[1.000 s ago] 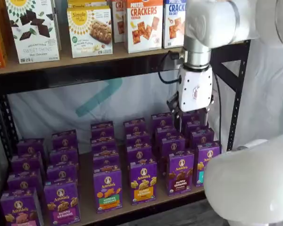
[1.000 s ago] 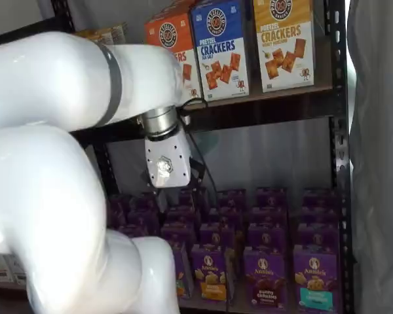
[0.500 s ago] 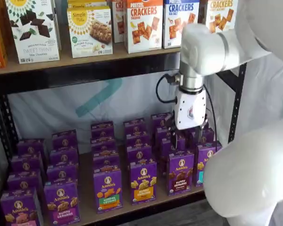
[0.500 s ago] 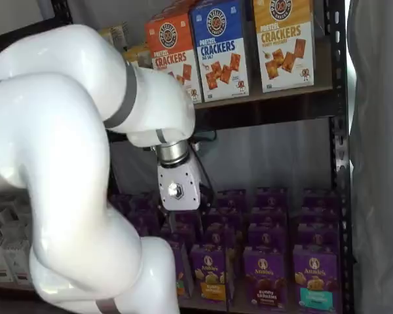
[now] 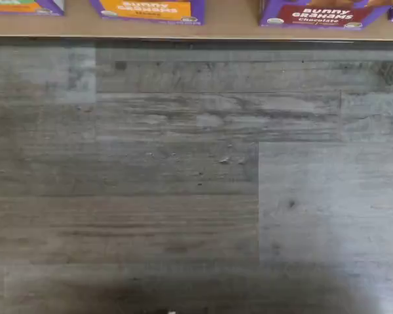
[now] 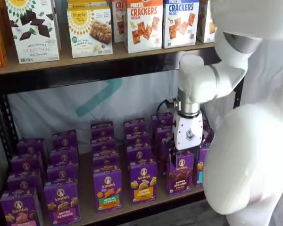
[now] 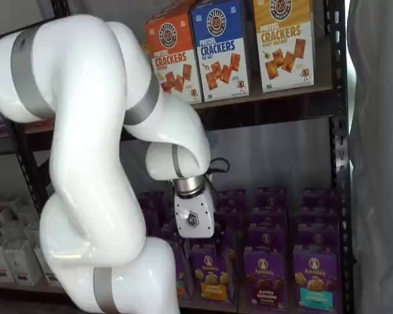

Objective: Pick up the purple box with a brown patch in the center, on the bottom shelf, the fifth box from the left

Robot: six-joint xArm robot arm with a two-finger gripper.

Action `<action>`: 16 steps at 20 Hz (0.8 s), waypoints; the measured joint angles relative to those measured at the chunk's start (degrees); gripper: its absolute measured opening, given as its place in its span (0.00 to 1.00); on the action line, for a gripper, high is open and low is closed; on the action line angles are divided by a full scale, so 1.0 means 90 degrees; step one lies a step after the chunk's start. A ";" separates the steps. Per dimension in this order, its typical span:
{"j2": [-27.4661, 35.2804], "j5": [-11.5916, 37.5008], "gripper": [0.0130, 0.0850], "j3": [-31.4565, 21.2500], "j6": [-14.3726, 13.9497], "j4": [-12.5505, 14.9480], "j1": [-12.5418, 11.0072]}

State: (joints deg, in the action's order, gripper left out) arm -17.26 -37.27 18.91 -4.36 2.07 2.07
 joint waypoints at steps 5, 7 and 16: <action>0.1218 0.1245 1.00 0.0107 0.0223 0.0000 -0.0230; 0.1718 0.1626 1.00 0.0231 0.0354 -0.0058 -0.0305; 0.3180 0.2663 1.00 0.0784 0.0945 -0.0431 -0.0520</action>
State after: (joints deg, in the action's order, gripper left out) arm 11.35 -13.31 25.97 4.15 -1.81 -2.61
